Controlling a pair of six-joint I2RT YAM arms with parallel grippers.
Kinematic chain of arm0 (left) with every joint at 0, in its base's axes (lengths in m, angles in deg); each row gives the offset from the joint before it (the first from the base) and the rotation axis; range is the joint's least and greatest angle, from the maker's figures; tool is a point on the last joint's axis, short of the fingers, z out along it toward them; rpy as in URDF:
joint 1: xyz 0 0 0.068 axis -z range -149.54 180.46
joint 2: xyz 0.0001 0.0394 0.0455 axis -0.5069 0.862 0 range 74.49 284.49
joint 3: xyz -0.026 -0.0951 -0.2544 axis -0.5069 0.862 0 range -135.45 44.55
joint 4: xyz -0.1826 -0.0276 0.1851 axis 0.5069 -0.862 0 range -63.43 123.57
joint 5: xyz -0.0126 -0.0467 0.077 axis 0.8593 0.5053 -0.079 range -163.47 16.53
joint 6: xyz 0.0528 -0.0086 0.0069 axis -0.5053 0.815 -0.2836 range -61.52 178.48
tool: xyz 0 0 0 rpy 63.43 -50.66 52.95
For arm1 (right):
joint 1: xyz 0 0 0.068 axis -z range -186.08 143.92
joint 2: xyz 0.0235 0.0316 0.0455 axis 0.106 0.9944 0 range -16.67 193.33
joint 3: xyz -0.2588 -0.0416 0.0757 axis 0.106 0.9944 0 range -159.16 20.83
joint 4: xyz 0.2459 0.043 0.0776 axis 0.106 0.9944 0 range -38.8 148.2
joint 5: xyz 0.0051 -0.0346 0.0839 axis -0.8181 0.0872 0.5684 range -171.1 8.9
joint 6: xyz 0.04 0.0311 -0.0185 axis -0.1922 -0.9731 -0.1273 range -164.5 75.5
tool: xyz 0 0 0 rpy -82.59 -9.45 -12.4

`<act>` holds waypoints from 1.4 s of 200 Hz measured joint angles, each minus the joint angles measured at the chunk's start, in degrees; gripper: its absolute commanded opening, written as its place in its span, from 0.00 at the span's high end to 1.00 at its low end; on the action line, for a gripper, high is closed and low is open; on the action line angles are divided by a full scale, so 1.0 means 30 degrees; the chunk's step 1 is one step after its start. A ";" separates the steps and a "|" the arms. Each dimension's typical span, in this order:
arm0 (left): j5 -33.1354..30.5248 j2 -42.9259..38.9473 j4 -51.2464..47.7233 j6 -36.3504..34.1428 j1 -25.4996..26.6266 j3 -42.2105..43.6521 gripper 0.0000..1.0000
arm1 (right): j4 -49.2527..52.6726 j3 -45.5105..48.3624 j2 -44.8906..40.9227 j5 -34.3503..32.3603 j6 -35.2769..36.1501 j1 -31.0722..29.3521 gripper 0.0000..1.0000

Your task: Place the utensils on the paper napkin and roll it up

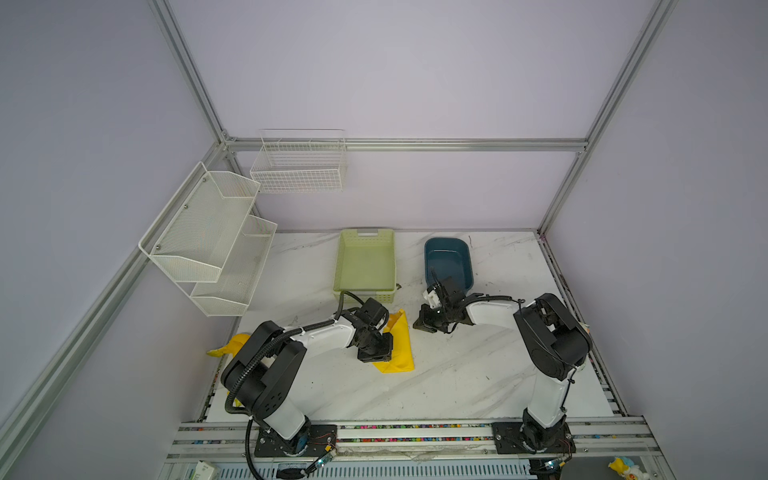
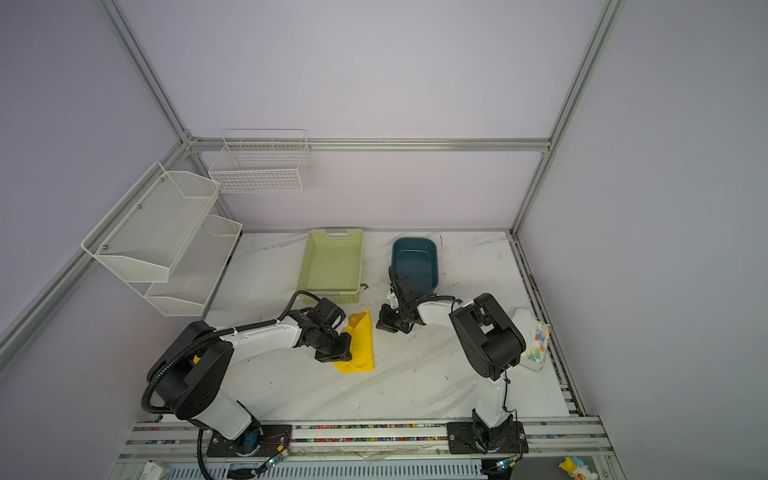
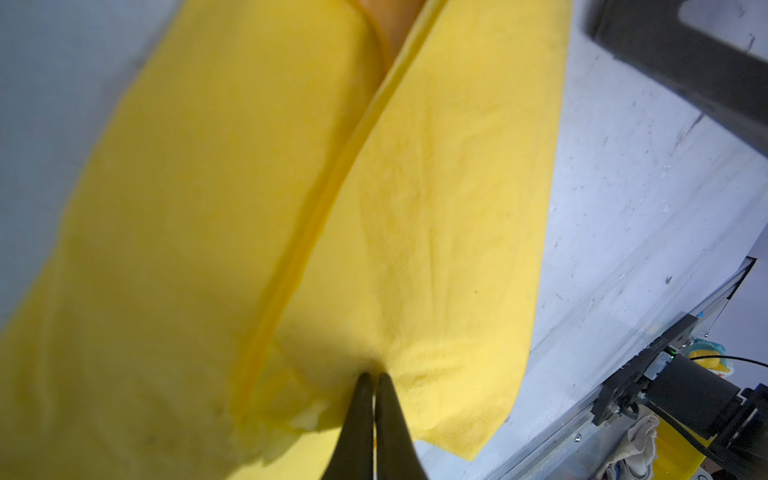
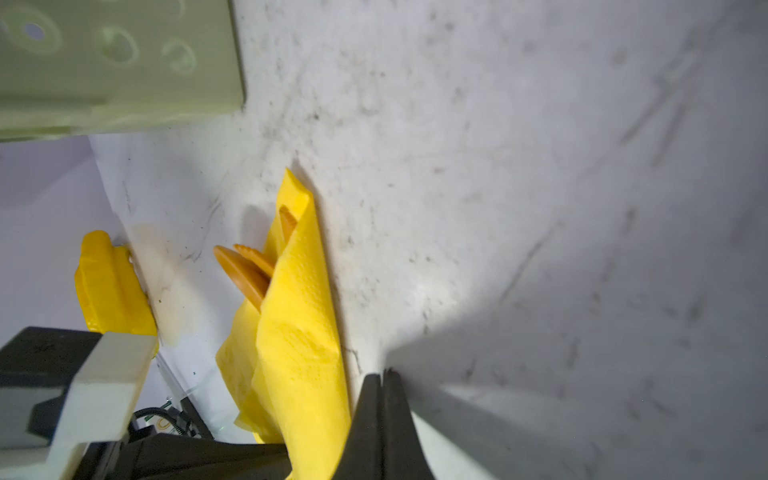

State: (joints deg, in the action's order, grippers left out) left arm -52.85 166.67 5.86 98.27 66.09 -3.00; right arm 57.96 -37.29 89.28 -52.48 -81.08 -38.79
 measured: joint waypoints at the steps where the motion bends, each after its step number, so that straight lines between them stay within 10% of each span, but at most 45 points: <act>1: 0.0000 0.0000 0.0000 -0.0007 0.0000 0.0000 0.93 | 0.0051 0.0007 -0.0044 -0.0066 -0.0007 -0.0007 0.96; 109: 0.0058 0.0000 0.0328 0.0175 0.0000 0.0066 0.95 | 0.0233 -0.1909 -0.0393 -0.0459 -0.1749 -0.4240 0.96; 280: 0.0189 -0.0007 0.0685 0.0437 0.0000 0.0146 0.95 | 0.2521 -0.3228 0.1537 -0.3577 -0.0765 -0.4568 0.96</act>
State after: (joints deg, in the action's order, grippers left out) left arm -52.28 166.65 7.92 99.58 66.09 -2.56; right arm 65.52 -46.98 93.89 -63.21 -83.37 -52.50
